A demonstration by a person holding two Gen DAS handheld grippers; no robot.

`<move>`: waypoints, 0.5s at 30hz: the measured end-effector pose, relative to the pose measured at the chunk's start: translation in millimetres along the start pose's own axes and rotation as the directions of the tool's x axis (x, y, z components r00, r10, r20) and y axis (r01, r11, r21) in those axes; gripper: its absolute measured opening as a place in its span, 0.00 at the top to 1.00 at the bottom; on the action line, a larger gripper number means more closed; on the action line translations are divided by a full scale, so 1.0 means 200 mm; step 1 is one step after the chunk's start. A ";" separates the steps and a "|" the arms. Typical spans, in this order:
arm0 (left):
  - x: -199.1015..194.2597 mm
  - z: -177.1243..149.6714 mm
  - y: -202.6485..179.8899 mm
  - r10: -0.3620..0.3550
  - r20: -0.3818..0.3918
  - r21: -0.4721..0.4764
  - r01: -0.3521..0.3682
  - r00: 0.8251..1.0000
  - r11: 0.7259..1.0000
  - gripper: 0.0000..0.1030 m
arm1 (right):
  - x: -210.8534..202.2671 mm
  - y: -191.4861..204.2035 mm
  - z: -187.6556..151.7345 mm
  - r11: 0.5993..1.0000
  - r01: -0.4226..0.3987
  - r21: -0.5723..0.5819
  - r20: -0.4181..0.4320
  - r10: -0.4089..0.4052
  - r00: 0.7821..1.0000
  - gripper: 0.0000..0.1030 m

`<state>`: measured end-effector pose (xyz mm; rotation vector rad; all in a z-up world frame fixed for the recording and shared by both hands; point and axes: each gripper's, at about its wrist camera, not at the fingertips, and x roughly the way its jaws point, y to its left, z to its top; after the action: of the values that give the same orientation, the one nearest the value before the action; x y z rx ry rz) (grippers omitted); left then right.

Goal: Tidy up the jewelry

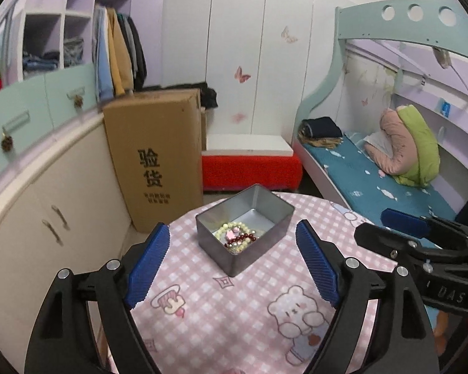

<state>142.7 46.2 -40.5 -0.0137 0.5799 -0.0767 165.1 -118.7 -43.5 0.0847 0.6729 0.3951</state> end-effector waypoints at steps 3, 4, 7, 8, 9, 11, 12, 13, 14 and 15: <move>-0.12 -0.01 -0.05 0.010 0.037 0.016 -0.010 0.999 1.000 0.20 | -0.13 0.04 -0.04 1.000 0.014 -0.015 0.048 -0.013 0.999 0.33; -0.16 -0.02 -0.06 0.014 0.054 0.018 -0.015 0.998 1.000 0.20 | -0.17 0.04 -0.05 1.000 0.017 -0.018 0.059 -0.016 0.998 0.32; -0.29 -0.04 -0.10 0.016 0.096 0.026 -0.019 0.995 0.999 0.20 | -0.28 0.08 -0.08 0.999 0.038 -0.031 0.100 -0.035 0.994 0.31; -0.33 -0.05 -0.11 0.014 0.111 0.030 -0.017 0.994 0.999 0.20 | -0.32 0.10 -0.09 0.998 0.049 -0.039 0.116 -0.044 0.992 0.30; -0.36 -0.05 -0.12 0.017 0.122 0.031 -0.021 0.992 0.999 0.19 | -0.35 0.10 -0.10 0.997 0.057 -0.044 0.130 -0.051 0.990 0.30; -0.45 -0.06 -0.14 0.022 0.158 0.036 -0.028 0.987 0.999 0.19 | -0.43 0.13 -0.12 0.996 0.075 -0.054 0.163 -0.065 0.984 0.30; -0.49 -0.07 -0.14 0.020 0.178 0.032 -0.026 0.984 0.999 0.19 | -0.46 0.14 -0.12 0.995 0.084 -0.059 0.176 -0.073 0.982 0.29; -0.53 -0.08 -0.15 0.018 0.191 0.031 -0.025 0.981 0.999 0.19 | -0.50 0.16 -0.13 0.993 0.097 -0.064 0.197 -0.083 0.977 0.29; -0.56 -0.08 -0.15 0.018 0.203 0.030 -0.025 0.979 0.999 0.19 | -0.54 0.17 -0.14 0.991 0.110 -0.070 0.220 -0.092 0.971 0.28; -0.60 -0.09 -0.16 0.020 0.222 0.031 -0.027 0.975 0.999 0.19 | -0.57 0.18 -0.15 0.990 0.122 -0.074 0.236 -0.101 0.967 0.28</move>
<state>31.8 23.1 11.2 0.0171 0.3555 -0.0609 53.5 -130.4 7.2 0.0082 0.4271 0.3004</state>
